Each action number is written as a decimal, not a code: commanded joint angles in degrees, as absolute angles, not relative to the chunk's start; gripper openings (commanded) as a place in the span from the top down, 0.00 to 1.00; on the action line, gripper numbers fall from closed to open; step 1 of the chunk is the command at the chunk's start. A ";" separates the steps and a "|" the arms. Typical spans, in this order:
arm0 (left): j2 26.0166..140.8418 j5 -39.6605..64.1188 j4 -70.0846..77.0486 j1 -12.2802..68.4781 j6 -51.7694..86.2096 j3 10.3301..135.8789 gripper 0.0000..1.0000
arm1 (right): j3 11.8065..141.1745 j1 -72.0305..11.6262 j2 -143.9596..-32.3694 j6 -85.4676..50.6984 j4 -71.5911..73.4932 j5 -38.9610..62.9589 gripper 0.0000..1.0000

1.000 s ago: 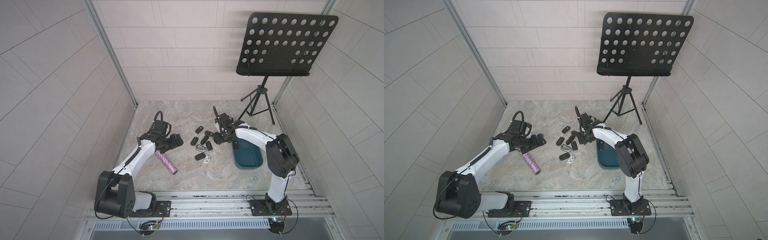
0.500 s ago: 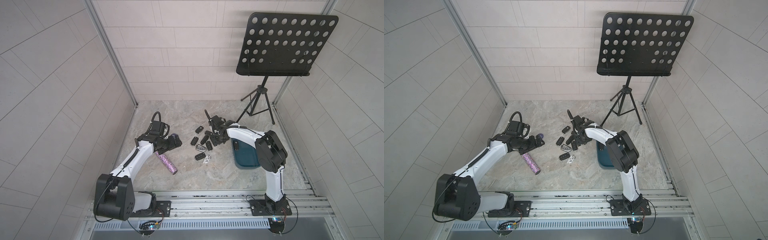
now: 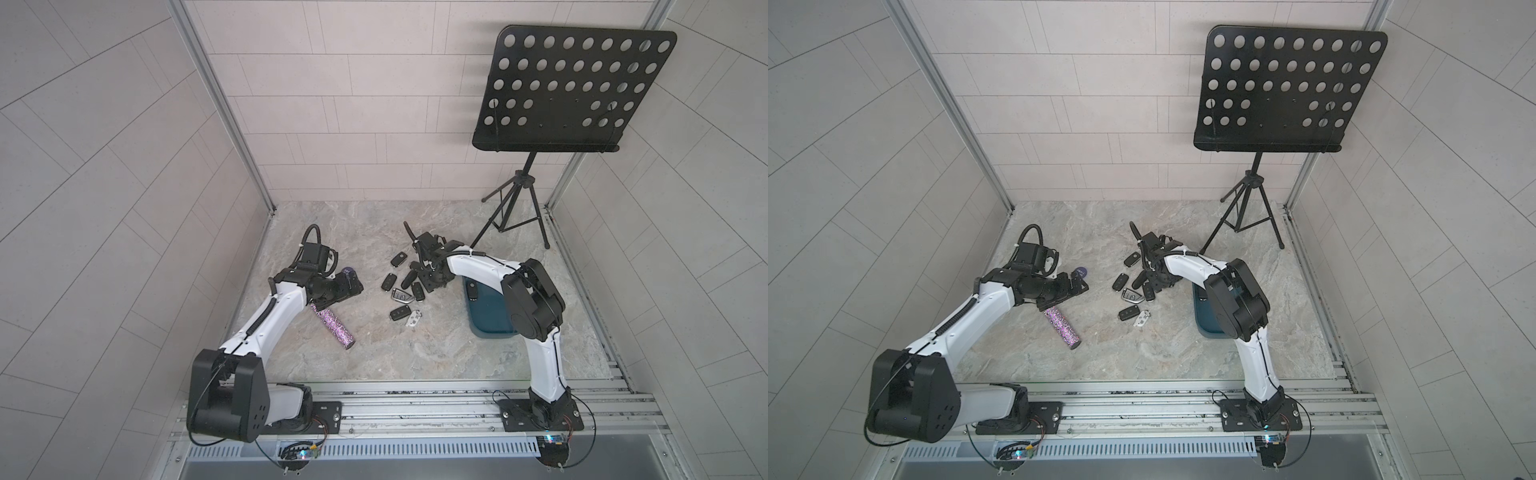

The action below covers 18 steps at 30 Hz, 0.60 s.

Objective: Place the car key into the storage box
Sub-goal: Pick up the car key from the center of the board.

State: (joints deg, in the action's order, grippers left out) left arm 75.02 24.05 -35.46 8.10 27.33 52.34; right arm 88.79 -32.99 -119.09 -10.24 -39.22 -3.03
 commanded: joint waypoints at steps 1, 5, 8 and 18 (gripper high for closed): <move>74.03 24.06 -36.52 7.67 26.34 51.86 0.00 | 89.55 -33.22 -120.50 -8.54 -41.22 -5.30 0.44; 74.03 24.08 -36.55 7.65 26.46 51.86 0.00 | 89.91 -33.22 -121.06 -7.62 -41.04 -5.36 0.44; 74.18 24.18 -36.52 7.71 26.54 51.86 0.00 | 90.51 -33.22 -121.79 -7.03 -41.20 -4.84 0.44; 74.10 23.95 -36.82 7.65 26.80 51.86 0.00 | 90.18 -33.22 -118.43 -10.40 -43.96 0.10 0.45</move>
State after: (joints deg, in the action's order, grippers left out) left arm 75.02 24.16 -35.55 8.10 27.35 52.34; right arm 91.35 -32.99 -120.70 -8.73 -41.06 -2.90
